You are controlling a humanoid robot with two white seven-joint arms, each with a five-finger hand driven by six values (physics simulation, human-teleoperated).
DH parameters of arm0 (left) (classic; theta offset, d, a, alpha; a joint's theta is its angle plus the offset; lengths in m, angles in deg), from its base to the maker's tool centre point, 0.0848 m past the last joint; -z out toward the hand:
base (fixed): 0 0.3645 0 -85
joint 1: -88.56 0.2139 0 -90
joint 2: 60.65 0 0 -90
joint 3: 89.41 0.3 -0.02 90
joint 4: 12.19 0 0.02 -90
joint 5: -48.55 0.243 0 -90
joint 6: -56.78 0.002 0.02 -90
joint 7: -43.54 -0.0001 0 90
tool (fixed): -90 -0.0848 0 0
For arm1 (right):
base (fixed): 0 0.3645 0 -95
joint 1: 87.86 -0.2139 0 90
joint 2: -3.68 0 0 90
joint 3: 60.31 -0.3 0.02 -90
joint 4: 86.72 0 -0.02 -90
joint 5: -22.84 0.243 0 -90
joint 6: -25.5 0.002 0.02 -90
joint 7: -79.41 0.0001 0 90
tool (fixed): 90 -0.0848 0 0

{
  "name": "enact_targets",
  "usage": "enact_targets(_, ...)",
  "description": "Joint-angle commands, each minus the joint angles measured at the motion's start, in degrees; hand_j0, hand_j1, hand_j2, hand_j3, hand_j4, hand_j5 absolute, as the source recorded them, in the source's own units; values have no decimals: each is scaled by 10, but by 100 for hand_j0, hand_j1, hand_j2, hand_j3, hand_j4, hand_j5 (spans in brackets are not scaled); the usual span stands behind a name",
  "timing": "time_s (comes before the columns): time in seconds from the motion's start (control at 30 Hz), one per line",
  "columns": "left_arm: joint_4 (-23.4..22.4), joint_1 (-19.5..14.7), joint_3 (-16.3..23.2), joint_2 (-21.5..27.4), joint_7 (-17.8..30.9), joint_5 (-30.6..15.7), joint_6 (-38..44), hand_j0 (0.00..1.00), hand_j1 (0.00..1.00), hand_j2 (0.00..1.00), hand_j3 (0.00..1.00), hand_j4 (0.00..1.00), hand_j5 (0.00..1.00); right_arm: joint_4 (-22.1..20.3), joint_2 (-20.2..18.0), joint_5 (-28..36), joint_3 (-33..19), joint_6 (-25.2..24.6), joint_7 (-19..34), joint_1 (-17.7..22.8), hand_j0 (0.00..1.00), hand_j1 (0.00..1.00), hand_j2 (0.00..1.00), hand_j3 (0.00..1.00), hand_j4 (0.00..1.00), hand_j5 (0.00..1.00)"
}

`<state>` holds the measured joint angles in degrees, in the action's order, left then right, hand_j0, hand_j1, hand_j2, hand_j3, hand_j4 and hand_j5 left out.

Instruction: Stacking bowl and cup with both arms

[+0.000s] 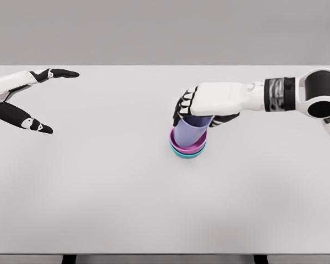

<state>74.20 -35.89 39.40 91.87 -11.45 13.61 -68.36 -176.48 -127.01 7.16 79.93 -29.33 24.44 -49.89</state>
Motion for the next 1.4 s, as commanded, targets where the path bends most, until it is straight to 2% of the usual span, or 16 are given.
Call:
enact_targets(0.0, 0, 0, 0, 1, 0, -5, 1, 100, 100, 100, 100, 100, 100, 1, -4, 3, -1, -2, 0, 1, 74, 74, 74, 74, 74, 74)
enact_targets(0.3, -1, 0, 0, 1, 0, -5, 1, 100, 100, 100, 100, 100, 100, 7, -3, -8, -1, -2, 0, 5, 78, 78, 78, 78, 78, 78)
enact_targets(0.33, -1, 0, 0, 1, 0, -5, 1, 100, 100, 100, 100, 100, 100, 6, -3, -9, -1, -2, 0, 6, 85, 85, 85, 85, 85, 85)
enact_targets(0.37, -1, 0, 0, 1, 0, -5, 1, 100, 100, 100, 100, 100, 100, 5, -4, -9, -1, -2, 0, 6, 98, 98, 98, 98, 98, 98)
enact_targets(0.4, -1, 0, 0, 1, 0, -5, 1, 100, 100, 100, 100, 100, 100, -2, -4, -9, -1, -2, 0, 5, 100, 100, 100, 100, 100, 100)
enact_targets(0.47, -1, 0, 0, 1, 0, -5, 1, 100, 100, 100, 100, 100, 100, -8, -4, -9, -1, -2, 0, 5, 100, 100, 100, 100, 100, 100)
enact_targets(0.6, -1, 0, 0, 1, 0, -5, 1, 100, 100, 100, 100, 100, 100, -51, -17, -8, -18, -2, 0, 5, 100, 100, 100, 100, 100, 100)
enact_targets(0.7, -1, 0, 0, 1, 0, -5, 1, 100, 100, 100, 100, 100, 100, -42, -62, -1, -98, -2, 0, 11, 100, 100, 100, 100, 100, 100)
enact_targets(0.73, 0, 0, 0, 1, 0, -5, 1, 100, 100, 100, 100, 100, 100, -38, -81, 0, -131, -2, 0, 22, 100, 100, 100, 100, 100, 100)
enact_targets(0.8, 0, 0, 0, 1, 0, -5, 1, 100, 100, 100, 100, 100, 100, -20, -105, -1, -187, -2, 0, 79, 100, 100, 100, 100, 100, 100)
enact_targets(0.87, -3, 0, 0, 2, 0, -5, 1, 100, 100, 100, 100, 100, 100, 13, -118, -1, -201, -2, 0, 106, 100, 100, 100, 100, 100, 100)
enact_targets(0.9, -3, 0, 0, 2, 0, -5, 1, 100, 100, 100, 100, 100, 100, 47, -127, -1, -202, -2, 0, 117, 100, 100, 100, 100, 100, 100)
enact_targets(0.97, -6, 0, 0, 2, 0, -4, 1, 100, 100, 100, 100, 100, 100, 60, -133, -1, -202, -2, 0, 123, 100, 100, 100, 100, 100, 100)
enact_targets(1.07, -8, 0, -1, 2, 0, -4, 1, 100, 100, 100, 100, 100, 100, 37, -133, -1, -197, -2, 0, 127, 100, 100, 100, 100, 100, 100)
enact_targets(1.13, -7, 0, 0, 2, 0, -4, 1, 100, 100, 100, 100, 100, 100, 1, -127, -1, -194, -2, 0, 140, 100, 100, 100, 100, 100, 100)
enact_targets(1.37, -10, 0, -1, 3, 0, 0, 1, 100, 100, 100, 100, 100, 100, 0, -128, -1, -196, -2, 0, 142, 100, 100, 100, 100, 100, 100)
